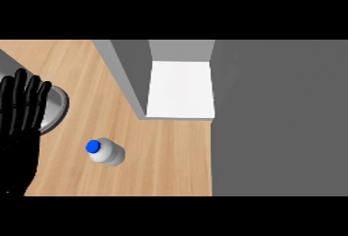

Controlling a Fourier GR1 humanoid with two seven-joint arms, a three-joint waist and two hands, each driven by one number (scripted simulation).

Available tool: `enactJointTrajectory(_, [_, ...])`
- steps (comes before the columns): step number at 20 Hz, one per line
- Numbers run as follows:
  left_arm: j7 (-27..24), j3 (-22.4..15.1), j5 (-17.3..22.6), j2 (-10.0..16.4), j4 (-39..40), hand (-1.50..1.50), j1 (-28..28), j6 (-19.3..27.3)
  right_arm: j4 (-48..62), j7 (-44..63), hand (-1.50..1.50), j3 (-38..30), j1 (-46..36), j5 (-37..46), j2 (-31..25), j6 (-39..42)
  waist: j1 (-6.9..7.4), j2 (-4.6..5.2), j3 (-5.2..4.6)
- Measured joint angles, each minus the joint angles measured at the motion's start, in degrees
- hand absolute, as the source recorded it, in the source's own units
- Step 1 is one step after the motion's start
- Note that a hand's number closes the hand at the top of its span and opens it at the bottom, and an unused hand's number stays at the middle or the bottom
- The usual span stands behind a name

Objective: Pick up the bottled water, place it into the cabinet and close the cabinet

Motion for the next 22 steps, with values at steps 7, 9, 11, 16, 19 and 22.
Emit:
enactJointTrajectory(7, [1.71, -1.02, -2.91, -2.85, -4.22, -1.50, 5.21, 3.46, -6.00, 0.35, -1.50, 2.63, 6.27, -2.10, 2.55, 0.91, -0.43, -0.46, 0.94])
enactJointTrajectory(9, [4.35, -1.96, -2.01, -3.82, -4.03, -1.50, 7.49, 4.99, -7.74, 3.95, -1.50, 3.99, 9.23, -4.66, 2.70, 2.00, -0.62, -0.53, 1.02])
enactJointTrajectory(11, [6.08, -3.81, -2.03, -4.43, -5.22, -1.50, 10.30, 6.59, -10.37, 6.97, -1.50, 5.94, 11.94, -5.63, 3.23, 2.11, -0.59, -0.59, 1.06])
enactJointTrajectory(16, [11.46, -11.19, -5.52, -5.11, -11.18, -1.50, 15.28, 11.85, -16.84, 10.55, -1.50, 9.42, 19.05, -6.63, 3.84, 2.77, -0.60, -0.60, 1.13])
enactJointTrajectory(19, [12.20, -15.32, -7.94, -5.26, -13.18, -1.50, 18.37, 14.18, -19.42, 10.87, -1.50, 10.35, 22.76, -6.64, 3.77, 3.55, -0.60, -0.60, 1.13])
enactJointTrajectory(22, [13.85, -18.40, -11.16, -5.34, -14.50, -1.50, 19.96, 16.38, -20.33, 9.96, -1.50, 11.95, 26.24, -6.11, 3.84, 4.43, -0.67, -0.59, 1.15])
